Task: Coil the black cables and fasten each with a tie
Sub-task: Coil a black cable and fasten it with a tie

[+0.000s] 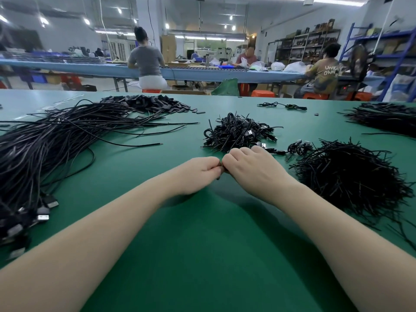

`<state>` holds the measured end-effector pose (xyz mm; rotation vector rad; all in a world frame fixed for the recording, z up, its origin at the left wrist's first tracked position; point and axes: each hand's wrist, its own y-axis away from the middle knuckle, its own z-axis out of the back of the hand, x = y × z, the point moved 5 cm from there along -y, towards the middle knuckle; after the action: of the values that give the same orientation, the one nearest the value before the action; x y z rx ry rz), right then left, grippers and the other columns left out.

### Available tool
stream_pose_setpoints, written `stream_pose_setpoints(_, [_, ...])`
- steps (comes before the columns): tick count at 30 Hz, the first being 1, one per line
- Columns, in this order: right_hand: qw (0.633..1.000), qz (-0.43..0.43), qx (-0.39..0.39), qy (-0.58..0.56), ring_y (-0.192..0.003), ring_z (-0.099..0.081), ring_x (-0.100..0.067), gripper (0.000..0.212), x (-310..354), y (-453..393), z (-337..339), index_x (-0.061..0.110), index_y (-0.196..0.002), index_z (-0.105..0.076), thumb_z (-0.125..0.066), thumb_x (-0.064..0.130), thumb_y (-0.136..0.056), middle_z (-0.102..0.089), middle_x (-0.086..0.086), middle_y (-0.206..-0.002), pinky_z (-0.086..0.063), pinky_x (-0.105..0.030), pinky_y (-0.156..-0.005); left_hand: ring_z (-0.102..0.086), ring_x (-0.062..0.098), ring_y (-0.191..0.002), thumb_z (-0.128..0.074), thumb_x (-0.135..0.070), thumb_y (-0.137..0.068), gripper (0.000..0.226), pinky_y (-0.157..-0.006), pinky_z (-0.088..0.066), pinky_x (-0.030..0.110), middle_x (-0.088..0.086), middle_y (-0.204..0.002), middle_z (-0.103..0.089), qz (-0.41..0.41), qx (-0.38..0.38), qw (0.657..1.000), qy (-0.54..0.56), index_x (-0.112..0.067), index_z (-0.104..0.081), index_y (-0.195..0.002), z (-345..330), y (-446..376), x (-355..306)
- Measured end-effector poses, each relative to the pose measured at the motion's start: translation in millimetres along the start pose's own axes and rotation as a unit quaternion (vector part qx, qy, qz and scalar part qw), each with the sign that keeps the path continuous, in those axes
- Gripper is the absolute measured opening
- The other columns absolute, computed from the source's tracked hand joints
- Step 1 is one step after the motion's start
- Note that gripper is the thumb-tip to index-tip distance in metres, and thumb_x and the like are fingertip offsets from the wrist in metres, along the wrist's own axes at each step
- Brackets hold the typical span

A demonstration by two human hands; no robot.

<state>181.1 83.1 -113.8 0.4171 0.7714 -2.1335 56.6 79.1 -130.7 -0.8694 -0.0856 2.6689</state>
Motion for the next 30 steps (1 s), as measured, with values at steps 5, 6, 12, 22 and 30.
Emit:
stream_pose_setpoints(5, [0.996,-0.029,0.074,-0.034,-0.095,-0.058,-0.023,0.022,-1,-7,2,0.019,-0.117,-0.048,-0.041,0.031,-0.1,-0.055,-0.001,-0.107,-0.037,-0.035,-0.077,-0.044,0.012,-0.066,-0.044,-0.02,-0.101,0.022,-0.067,-0.039,0.032,-0.002,-0.071,-0.049,-0.016,-0.048,0.998,0.048,-0.01,-0.055,-0.084,-2,4,4])
stream_pose_setpoints(6, [0.991,-0.065,0.098,-0.058,-0.105,-0.056,-0.023,0.034,-10,-9,6,0.024,-0.127,-0.042,-0.044,0.041,-0.098,-0.053,0.0,-0.117,-0.037,-0.037,-0.086,-0.046,0.017,-0.069,-0.043,-0.02,-0.101,0.022,-0.07,-0.04,0.037,0.001,-0.073,-0.051,-0.028,-0.08,0.996,0.035,-0.007,-0.053,-0.086,-1,6,4])
stream_pose_setpoints(12, [0.945,-0.293,0.146,-0.024,-0.116,-0.053,-0.029,0.059,-116,1,60,0.034,-0.136,-0.043,-0.061,0.055,-0.085,-0.051,-0.007,-0.134,-0.045,-0.046,-0.088,-0.045,0.02,-0.065,-0.039,-0.029,-0.101,0.029,-0.063,-0.039,0.041,-0.005,-0.064,-0.043,-0.028,-0.263,0.964,-0.002,-0.022,-0.037,-0.074,15,10,12])
stream_pose_setpoints(22, [0.908,-0.253,0.335,0.009,-0.092,-0.062,-0.021,0.019,-152,56,49,0.033,-0.099,-0.072,-0.07,0.042,-0.083,-0.065,0.005,-0.096,-0.056,-0.035,-0.079,-0.054,0.022,-0.062,-0.043,-0.029,-0.099,0.026,-0.065,-0.045,0.041,-0.001,-0.061,-0.048,0.018,-0.284,0.952,0.112,-0.021,-0.044,-0.075,16,3,33])
stream_pose_setpoints(30, [0.903,-0.194,0.325,-0.201,-0.065,-0.059,0.008,0.021,-72,74,48,0.034,-0.071,-0.066,-0.072,0.054,-0.075,-0.065,0.018,-0.069,-0.048,-0.012,-0.058,-0.052,0.013,-0.056,-0.043,-0.029,-0.099,0.023,-0.062,-0.043,0.035,-0.008,-0.056,-0.044,0.039,-0.271,0.951,0.146,-0.016,-0.048,-0.08,13,1,37])
